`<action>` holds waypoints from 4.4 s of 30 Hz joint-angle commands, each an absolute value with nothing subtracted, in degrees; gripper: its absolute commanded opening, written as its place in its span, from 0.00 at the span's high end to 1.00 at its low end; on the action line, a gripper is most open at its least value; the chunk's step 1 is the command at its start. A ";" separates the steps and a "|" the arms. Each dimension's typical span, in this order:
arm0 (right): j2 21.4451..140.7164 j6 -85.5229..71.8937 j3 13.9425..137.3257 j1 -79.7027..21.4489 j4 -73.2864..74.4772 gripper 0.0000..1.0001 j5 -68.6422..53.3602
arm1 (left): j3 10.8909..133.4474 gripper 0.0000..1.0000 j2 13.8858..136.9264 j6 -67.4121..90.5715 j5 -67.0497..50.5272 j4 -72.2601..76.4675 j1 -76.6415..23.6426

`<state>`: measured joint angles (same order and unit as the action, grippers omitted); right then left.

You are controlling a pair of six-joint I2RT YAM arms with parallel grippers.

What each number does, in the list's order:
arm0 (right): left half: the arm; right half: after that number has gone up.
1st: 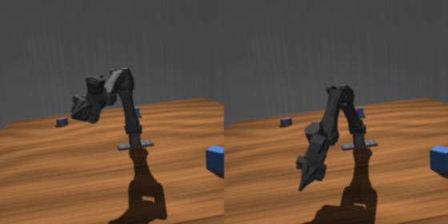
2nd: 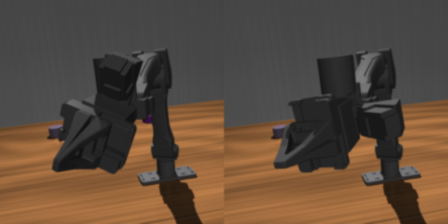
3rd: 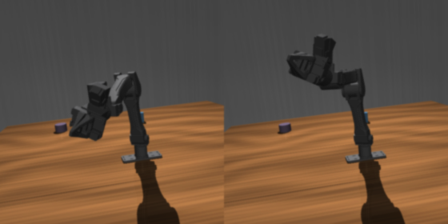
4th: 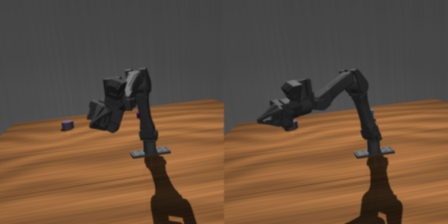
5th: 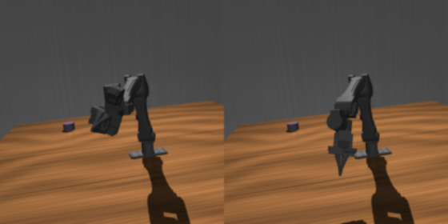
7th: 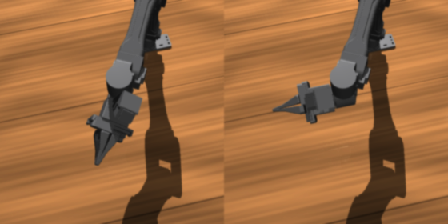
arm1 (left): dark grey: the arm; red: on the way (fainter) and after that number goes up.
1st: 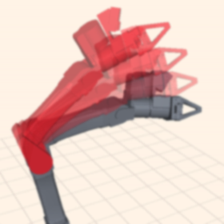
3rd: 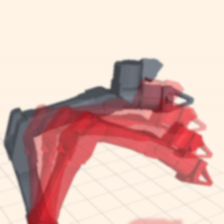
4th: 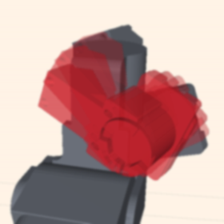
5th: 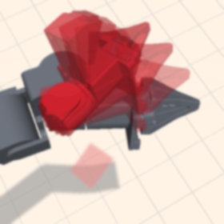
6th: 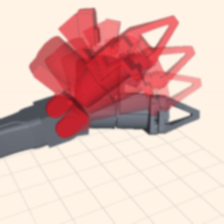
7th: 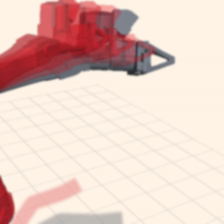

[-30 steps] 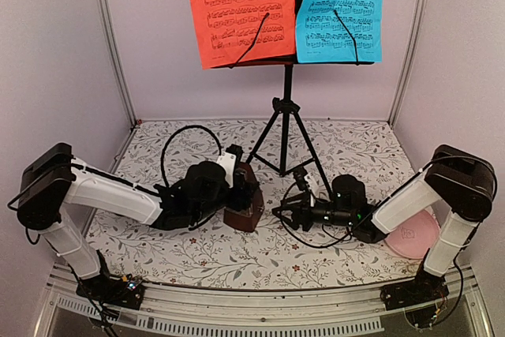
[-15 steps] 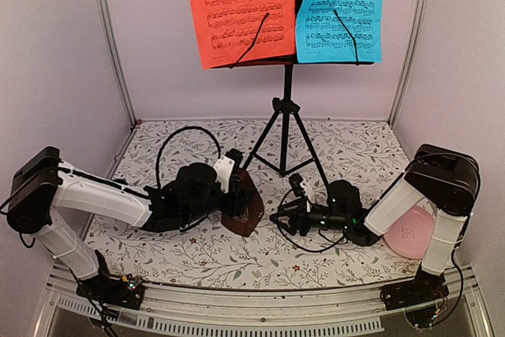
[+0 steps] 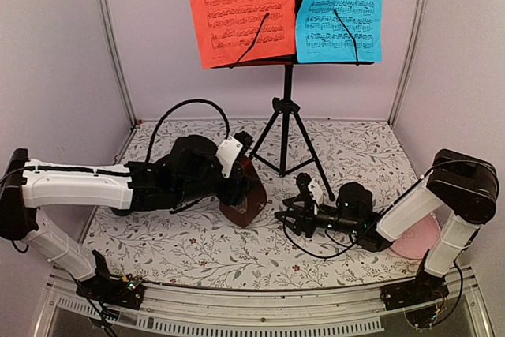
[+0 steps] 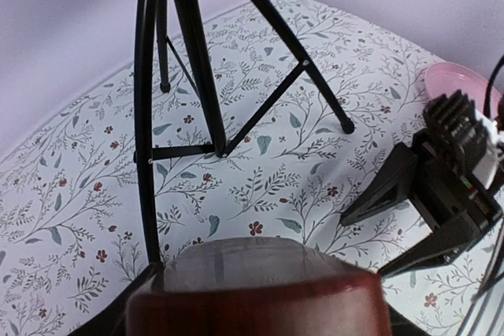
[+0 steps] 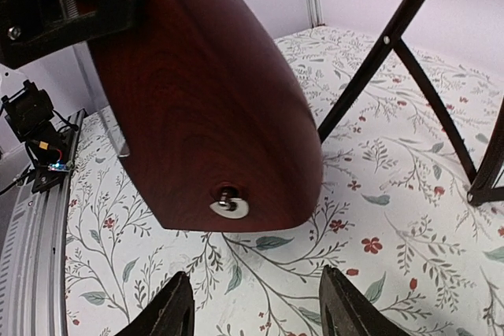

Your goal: Set up the instrument practice props

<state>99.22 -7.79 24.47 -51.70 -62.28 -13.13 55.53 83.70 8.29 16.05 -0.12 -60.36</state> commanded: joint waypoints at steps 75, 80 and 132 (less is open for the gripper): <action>93.74 -40.00 35.41 -50.85 -87.18 1.00 -31.17 | 31.04 1.00 60.04 -48.03 11.96 53.36 -75.90; 95.38 -44.46 36.12 -50.39 -89.30 1.00 -31.67 | 29.88 1.00 60.16 -51.22 11.99 53.45 -77.01; 83.37 -37.17 24.72 -46.76 -60.59 0.17 -22.37 | 45.36 1.00 73.17 -15.19 20.34 33.64 -67.15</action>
